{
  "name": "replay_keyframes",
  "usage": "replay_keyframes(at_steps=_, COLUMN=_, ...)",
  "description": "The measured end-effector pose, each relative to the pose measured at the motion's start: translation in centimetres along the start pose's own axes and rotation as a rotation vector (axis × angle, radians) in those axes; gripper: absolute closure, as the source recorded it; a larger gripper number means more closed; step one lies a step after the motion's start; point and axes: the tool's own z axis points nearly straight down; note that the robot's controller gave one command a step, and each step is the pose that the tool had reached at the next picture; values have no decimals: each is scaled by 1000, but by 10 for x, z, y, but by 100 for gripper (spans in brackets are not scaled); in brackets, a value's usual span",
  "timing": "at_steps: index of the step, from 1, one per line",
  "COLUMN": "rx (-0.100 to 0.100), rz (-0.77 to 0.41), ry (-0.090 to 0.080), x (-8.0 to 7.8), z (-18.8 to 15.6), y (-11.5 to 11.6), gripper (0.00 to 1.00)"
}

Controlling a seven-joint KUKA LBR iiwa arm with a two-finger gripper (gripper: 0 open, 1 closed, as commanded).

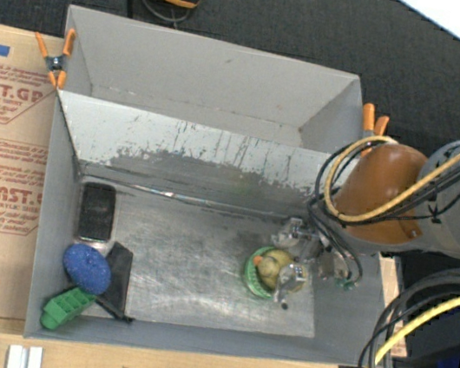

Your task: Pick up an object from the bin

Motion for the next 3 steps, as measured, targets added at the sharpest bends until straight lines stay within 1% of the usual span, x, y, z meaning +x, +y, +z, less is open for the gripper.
replay_keyframes(at_steps=3, rx=0, rz=0, ry=0, x=0, z=0, y=0, gripper=100)
